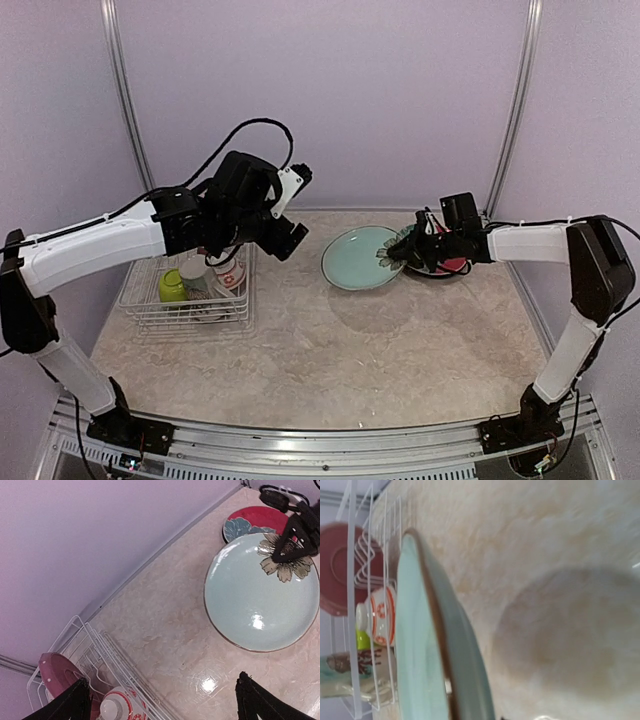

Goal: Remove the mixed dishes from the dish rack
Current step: Pass from the left arm to the right, then place the plate with another plate.

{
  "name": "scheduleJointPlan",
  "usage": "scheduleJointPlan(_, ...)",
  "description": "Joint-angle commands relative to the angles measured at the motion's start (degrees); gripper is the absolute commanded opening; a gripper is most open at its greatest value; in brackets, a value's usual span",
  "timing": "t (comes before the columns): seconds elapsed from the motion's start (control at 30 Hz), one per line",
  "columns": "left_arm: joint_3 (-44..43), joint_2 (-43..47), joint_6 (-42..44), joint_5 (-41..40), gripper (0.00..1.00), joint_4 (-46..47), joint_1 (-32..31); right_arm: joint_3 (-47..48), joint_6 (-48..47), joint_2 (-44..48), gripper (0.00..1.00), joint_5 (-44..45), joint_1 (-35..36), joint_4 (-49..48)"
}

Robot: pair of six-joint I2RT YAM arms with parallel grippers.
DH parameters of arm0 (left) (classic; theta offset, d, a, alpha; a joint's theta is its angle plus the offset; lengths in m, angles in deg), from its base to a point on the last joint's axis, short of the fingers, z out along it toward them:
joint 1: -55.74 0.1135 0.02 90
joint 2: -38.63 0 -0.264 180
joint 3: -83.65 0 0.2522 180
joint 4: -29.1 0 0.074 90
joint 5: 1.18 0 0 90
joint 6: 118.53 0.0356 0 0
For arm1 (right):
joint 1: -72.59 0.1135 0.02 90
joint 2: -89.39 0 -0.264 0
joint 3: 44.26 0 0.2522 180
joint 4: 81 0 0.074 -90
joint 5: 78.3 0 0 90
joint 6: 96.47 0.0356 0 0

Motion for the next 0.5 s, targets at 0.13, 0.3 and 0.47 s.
scheduleJointPlan(0.13, -2.3, 8.6, -15.1, 10.5, 0.96, -3.7, 13.0, -3.3, -2.2, 9.3, 0.0, -1.4, -8.6, -4.2)
scheduleJointPlan(0.3, -1.4, 12.7, -25.4, 18.8, 0.96, -3.0, 24.7, -5.9, -2.7, 11.7, 0.0, -2.1, -14.9, -4.1)
scheduleJointPlan(0.47, 1.2, 15.2, -35.6, 29.1, 0.97, -0.7, 37.2, -7.5, -3.4, 12.7, 0.0, -3.2, -20.9, -4.4)
